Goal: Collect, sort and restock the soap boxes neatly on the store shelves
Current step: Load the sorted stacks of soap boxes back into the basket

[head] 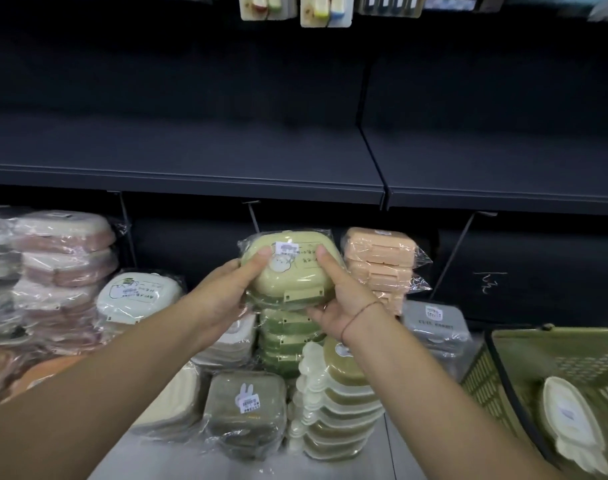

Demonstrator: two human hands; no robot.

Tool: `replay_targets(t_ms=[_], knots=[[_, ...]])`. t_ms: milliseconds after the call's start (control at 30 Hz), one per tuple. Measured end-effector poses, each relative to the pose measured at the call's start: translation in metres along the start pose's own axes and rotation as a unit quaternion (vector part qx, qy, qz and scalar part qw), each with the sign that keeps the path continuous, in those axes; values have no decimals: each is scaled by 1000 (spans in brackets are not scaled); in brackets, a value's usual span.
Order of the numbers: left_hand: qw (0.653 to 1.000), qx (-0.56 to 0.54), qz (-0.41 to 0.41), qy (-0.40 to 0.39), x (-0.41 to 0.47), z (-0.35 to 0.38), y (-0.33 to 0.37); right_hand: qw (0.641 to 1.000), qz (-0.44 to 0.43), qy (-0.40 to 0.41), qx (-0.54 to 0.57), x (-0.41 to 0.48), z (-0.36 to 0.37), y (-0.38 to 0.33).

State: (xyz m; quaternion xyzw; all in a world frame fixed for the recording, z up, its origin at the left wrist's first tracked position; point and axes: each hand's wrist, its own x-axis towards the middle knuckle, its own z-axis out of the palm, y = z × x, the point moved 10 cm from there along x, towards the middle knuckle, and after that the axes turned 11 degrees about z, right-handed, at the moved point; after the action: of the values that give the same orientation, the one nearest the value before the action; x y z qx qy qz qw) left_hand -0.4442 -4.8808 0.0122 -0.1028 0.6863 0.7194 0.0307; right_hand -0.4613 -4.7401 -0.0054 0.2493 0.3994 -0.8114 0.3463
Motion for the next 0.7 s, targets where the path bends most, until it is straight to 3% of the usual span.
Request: replay_targets(t_ms=[100, 167, 233, 333, 400, 533, 700], knots=[[976, 220, 8, -8, 12, -37, -13, 998, 2, 59, 24, 16, -8, -11], [903, 428, 5, -39, 17, -59, -34, 995, -2, 99, 11, 29, -14, -24], [814, 568, -34, -116, 14, -67, -69, 992, -6, 126, -21, 41, -18, -35], [741, 625, -78, -233, 0, -66, -113, 986, 6, 155, -54, 51, -23, -41], [727, 629, -80, -265, -7, -63, -116, 975, 18, 189, -114, 52, -28, -42], [738, 603, -90, -289, -6, -60, -117, 927, 28, 268, -261, 56, -41, -42], [722, 625, -105, -277, -4, -64, -124, 957, -29, 221, -184, 61, -38, -47]])
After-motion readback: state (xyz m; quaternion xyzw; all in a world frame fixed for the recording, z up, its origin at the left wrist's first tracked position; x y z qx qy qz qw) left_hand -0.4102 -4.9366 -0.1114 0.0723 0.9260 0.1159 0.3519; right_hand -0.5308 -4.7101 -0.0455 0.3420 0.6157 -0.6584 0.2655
